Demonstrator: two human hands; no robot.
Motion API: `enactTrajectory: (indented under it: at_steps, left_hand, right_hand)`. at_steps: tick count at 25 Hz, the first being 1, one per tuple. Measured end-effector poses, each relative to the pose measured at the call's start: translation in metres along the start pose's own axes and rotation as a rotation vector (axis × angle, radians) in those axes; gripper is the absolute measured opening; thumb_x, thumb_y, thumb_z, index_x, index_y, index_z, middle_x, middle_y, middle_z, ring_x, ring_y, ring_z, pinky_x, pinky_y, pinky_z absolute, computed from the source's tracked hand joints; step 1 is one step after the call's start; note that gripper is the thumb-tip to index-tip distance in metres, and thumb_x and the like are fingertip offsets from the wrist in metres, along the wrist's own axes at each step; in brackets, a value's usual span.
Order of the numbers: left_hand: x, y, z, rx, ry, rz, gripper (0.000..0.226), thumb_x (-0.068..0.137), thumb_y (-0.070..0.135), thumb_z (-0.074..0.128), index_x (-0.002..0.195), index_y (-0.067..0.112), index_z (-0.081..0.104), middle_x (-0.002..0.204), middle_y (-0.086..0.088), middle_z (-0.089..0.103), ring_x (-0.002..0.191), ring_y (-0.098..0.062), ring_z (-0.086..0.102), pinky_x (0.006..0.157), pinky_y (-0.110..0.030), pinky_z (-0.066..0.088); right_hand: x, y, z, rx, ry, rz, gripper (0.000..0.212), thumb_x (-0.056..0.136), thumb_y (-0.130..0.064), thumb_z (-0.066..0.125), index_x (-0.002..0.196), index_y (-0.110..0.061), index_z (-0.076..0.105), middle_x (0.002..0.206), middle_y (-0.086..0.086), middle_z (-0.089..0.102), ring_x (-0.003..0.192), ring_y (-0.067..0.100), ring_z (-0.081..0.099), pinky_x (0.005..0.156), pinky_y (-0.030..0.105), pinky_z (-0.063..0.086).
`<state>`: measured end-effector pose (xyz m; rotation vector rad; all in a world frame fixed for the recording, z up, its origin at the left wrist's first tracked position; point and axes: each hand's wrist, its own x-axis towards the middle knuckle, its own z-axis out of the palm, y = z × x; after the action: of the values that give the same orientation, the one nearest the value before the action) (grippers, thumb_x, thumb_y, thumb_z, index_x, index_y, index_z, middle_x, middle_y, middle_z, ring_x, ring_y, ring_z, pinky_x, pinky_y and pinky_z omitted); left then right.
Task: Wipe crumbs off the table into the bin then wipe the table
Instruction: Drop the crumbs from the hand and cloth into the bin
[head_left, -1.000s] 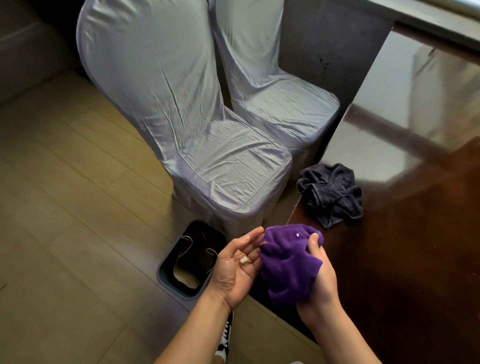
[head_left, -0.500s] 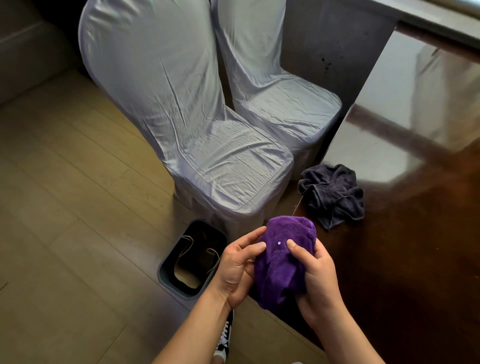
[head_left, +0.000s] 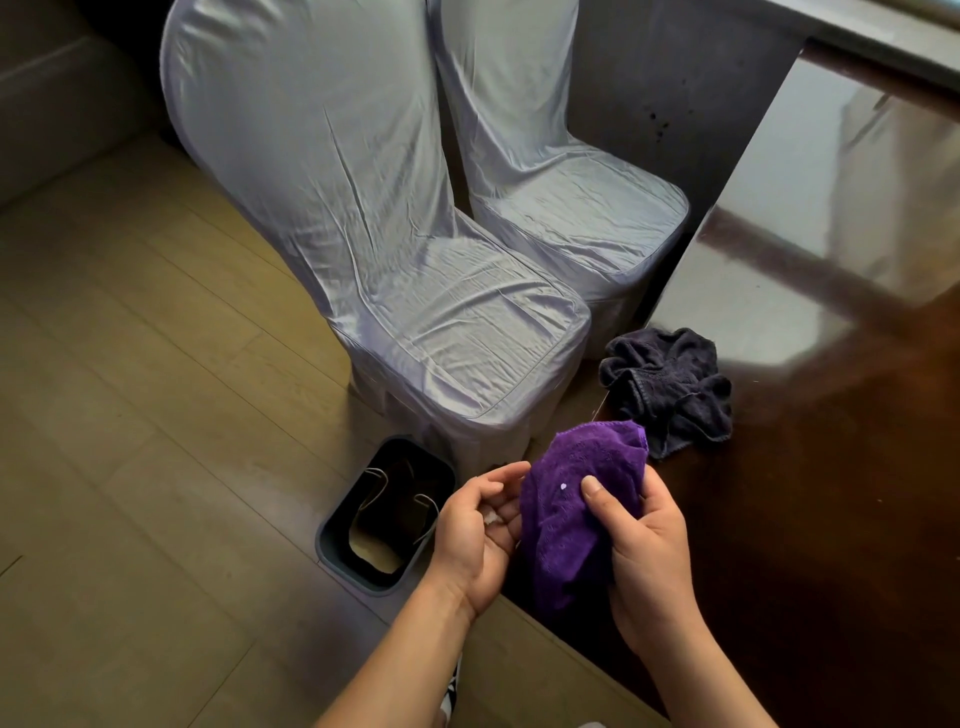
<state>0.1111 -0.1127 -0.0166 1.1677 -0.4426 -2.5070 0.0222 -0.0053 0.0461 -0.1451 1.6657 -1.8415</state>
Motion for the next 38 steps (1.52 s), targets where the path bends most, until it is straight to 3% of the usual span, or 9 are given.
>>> enactTrajectory:
  at_steps: [3, 9, 15, 22, 26, 29, 32, 35, 38]
  left_hand:
    - [0.0, 0.0, -0.001, 0.012, -0.057, 0.013, 0.033, 0.078, 0.017, 0.055, 0.1, 0.0, 0.074, 0.101, -0.021, 0.074, 0.09, -0.026, 0.072, 0.074, -0.032, 0.059]
    - [0.0, -0.003, 0.001, 0.045, -0.012, 0.038, 0.021, 0.076, 0.019, 0.069, 0.09, 0.005, 0.076, 0.089, -0.015, 0.075, 0.08, -0.022, 0.073, 0.066, -0.03, 0.058]
    - [-0.001, 0.001, -0.001, -0.033, -0.033, 0.017, 0.019, 0.076, 0.012, 0.073, 0.093, 0.006, 0.075, 0.092, -0.018, 0.075, 0.087, -0.027, 0.074, 0.07, -0.033, 0.059]
    - [-0.008, 0.005, 0.009, -0.018, -0.033, 0.014, 0.031, 0.084, 0.03, 0.064, 0.095, 0.003, 0.076, 0.098, -0.019, 0.075, 0.095, -0.027, 0.073, 0.074, -0.031, 0.059]
    - [-0.014, 0.002, 0.012, 0.098, -0.13, 0.079, 0.038, 0.074, 0.022, 0.078, 0.106, 0.002, 0.072, 0.107, -0.021, 0.073, 0.098, -0.027, 0.072, 0.077, -0.03, 0.058]
    - [-0.013, 0.0, 0.017, 0.226, -0.119, 0.129, 0.035, 0.066, 0.01, 0.083, 0.101, 0.007, 0.075, 0.102, -0.021, 0.074, 0.091, -0.028, 0.072, 0.075, -0.031, 0.058]
    - [-0.009, 0.0, 0.021, 0.22, -0.051, 0.128, 0.017, 0.075, 0.002, 0.072, 0.09, 0.008, 0.077, 0.086, -0.017, 0.075, 0.076, -0.022, 0.072, 0.067, -0.027, 0.058]
    - [-0.005, 0.002, 0.017, 0.004, -0.029, 0.023, 0.027, 0.076, 0.006, 0.052, 0.084, 0.006, 0.078, 0.084, -0.015, 0.074, 0.074, -0.02, 0.071, 0.066, -0.029, 0.058]
    - [-0.003, 0.004, 0.015, -0.153, -0.052, -0.037, 0.035, 0.072, 0.012, 0.046, 0.084, 0.002, 0.077, 0.087, -0.018, 0.075, 0.079, -0.025, 0.073, 0.068, -0.033, 0.06]
  right_hand:
    - [0.001, 0.003, 0.0, -0.035, 0.024, -0.027, 0.028, 0.087, -0.006, 0.067, 0.111, -0.02, 0.068, 0.108, 0.009, 0.074, 0.103, 0.028, 0.069, 0.09, 0.044, 0.054]
    - [0.002, 0.0, -0.005, -0.017, 0.023, -0.015, 0.026, 0.088, -0.006, 0.066, 0.11, -0.017, 0.068, 0.106, 0.012, 0.074, 0.099, 0.027, 0.07, 0.086, 0.042, 0.056]
    - [0.0, -0.002, -0.012, -0.047, 0.034, -0.027, 0.024, 0.087, -0.007, 0.067, 0.108, -0.02, 0.069, 0.105, 0.01, 0.075, 0.099, 0.027, 0.07, 0.089, 0.046, 0.054]
    - [-0.005, 0.008, 0.003, -0.426, 0.122, -0.229, 0.012, 0.085, -0.019, 0.073, 0.09, -0.022, 0.062, 0.085, -0.002, 0.07, 0.077, 0.018, 0.067, 0.073, 0.042, 0.056]
    - [0.0, 0.007, 0.008, -0.591, 0.134, -0.313, 0.018, 0.084, -0.023, 0.073, 0.081, -0.021, 0.056, 0.079, -0.006, 0.064, 0.067, 0.013, 0.06, 0.062, 0.029, 0.05]
    - [0.002, 0.007, 0.009, -0.634, 0.13, -0.359, 0.02, 0.084, -0.021, 0.073, 0.079, -0.022, 0.054, 0.076, -0.008, 0.062, 0.065, 0.011, 0.058, 0.058, 0.019, 0.044]
    - [0.002, 0.008, 0.006, -0.567, 0.11, -0.345, 0.014, 0.085, -0.021, 0.072, 0.084, -0.023, 0.059, 0.08, -0.007, 0.065, 0.069, 0.012, 0.061, 0.062, 0.023, 0.048]
    - [0.005, 0.008, 0.001, -0.393, 0.095, -0.256, 0.012, 0.087, -0.019, 0.071, 0.095, -0.025, 0.065, 0.09, -0.004, 0.071, 0.081, 0.013, 0.067, 0.073, 0.031, 0.055]
    - [0.006, 0.006, 0.001, -0.312, 0.059, -0.212, 0.018, 0.087, -0.016, 0.071, 0.102, -0.025, 0.067, 0.096, -0.001, 0.074, 0.088, 0.014, 0.07, 0.077, 0.032, 0.057]
